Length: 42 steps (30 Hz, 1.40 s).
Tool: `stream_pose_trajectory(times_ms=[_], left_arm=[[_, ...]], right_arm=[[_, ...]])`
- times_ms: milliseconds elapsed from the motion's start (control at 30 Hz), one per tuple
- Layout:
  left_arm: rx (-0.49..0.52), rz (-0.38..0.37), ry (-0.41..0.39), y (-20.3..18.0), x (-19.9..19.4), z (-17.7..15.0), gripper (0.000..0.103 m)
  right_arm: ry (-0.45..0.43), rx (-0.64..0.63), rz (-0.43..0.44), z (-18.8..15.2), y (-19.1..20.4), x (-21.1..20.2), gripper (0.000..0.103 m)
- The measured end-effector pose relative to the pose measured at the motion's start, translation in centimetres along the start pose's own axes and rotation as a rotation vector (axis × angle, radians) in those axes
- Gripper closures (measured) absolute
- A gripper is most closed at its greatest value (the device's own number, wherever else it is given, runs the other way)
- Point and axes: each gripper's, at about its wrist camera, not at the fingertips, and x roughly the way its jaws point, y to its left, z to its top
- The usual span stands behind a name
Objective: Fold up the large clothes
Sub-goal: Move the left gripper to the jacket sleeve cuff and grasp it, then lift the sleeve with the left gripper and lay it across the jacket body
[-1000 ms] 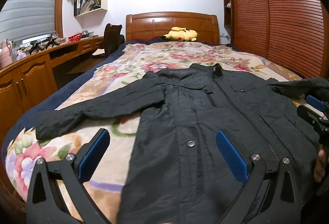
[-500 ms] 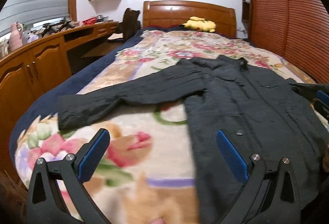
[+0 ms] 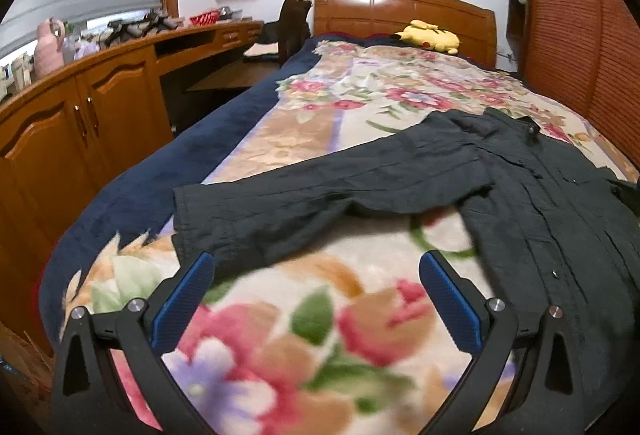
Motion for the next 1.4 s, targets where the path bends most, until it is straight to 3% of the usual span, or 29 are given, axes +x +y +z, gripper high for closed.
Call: stream_pose_trajectory(times_ms=[133, 333, 467, 700, 900, 1000, 1033, 1067, 1167, 1400], left_arm=[[-0.046, -0.012, 0.022, 2.5, 1.6, 0.5, 0.009], [-0.129, 0.035, 0.087, 6.8, 4.9, 0.4, 0.019], [-0.192, 0.071, 0.127, 9.2, 6.7, 0.2, 0.02], [-0.295, 0.038, 0.188, 11.4, 9.3, -0.4, 0.021], [-0.305, 0.07, 0.222, 11.4, 10.3, -0.4, 0.044], [-0.292, 0.085, 0.232, 11.4, 10.4, -0.4, 0.072], [-0.293, 0.069, 0.233, 11.3, 10.4, -0.3, 0.086], [-0.298, 0.052, 0.24, 11.2, 10.2, -0.2, 0.091], [-0.27, 0.048, 0.235, 10.2, 9.2, 0.7, 0.096], [-0.148, 0.047, 0.132, 4.6, 4.6, 4.8, 0.097]], right_arm=[[0.044, -0.03, 0.038, -0.8, 0.8, 2.0, 0.0], [0.116, -0.019, 0.083, -2.1, 0.6, 4.3, 0.0], [0.135, -0.02, 0.095, -2.6, 0.7, 4.8, 0.0], [0.146, -0.046, 0.091, -3.0, 1.3, 5.1, 0.0], [0.152, -0.053, 0.092, -3.0, 1.4, 5.2, 0.0], [0.151, -0.053, 0.091, -3.0, 1.3, 5.2, 0.0], [0.151, -0.053, 0.091, -3.0, 1.4, 5.2, 0.0], [0.151, -0.052, 0.093, -3.0, 1.3, 5.2, 0.0], [0.155, -0.053, 0.109, -2.9, 1.3, 4.8, 0.0], [0.135, -0.064, 0.09, -2.1, -0.8, 2.9, 0.0]])
